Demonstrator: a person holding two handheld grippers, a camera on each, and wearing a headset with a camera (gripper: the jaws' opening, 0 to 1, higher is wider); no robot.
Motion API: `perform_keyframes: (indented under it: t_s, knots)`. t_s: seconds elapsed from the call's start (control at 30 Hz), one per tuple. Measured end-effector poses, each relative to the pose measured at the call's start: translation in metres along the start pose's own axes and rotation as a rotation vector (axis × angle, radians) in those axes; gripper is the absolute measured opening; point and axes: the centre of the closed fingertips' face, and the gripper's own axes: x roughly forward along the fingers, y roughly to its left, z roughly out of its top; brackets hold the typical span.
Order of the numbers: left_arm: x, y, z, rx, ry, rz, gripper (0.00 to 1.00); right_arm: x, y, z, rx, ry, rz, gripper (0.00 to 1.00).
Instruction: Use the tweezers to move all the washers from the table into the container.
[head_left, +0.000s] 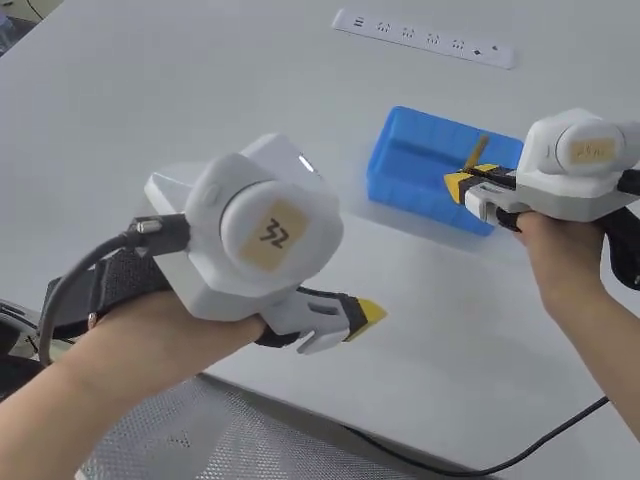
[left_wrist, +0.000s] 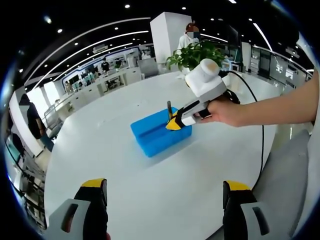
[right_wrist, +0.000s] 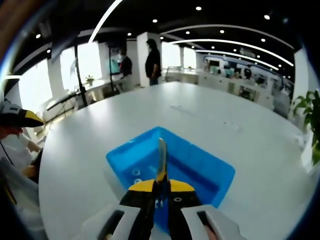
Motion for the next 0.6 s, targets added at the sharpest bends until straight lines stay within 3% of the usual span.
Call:
perform_keyframes:
  t_s: [0.17, 0.33, 0.53, 0.6]
  knots:
    - [-0.002, 0.002, 0.001, 0.003, -0.001, 0.005, 0.99, 0.001, 0.002, 0.0, -0.005, 0.005, 0.007, 0.05]
    - [-0.004, 0.005, 0.005, 0.013, -0.008, 0.012, 0.99, -0.006, 0.005, 0.011, 0.0, -0.026, 0.014, 0.05]
    - [-0.009, 0.005, 0.019, 0.036, -0.038, 0.009, 0.99, -0.016, 0.004, 0.024, -0.01, -0.058, 0.003, 0.05]
    - [-0.01, 0.003, 0.024, 0.047, -0.047, -0.003, 0.99, -0.028, 0.005, 0.031, -0.01, -0.076, -0.002, 0.05]
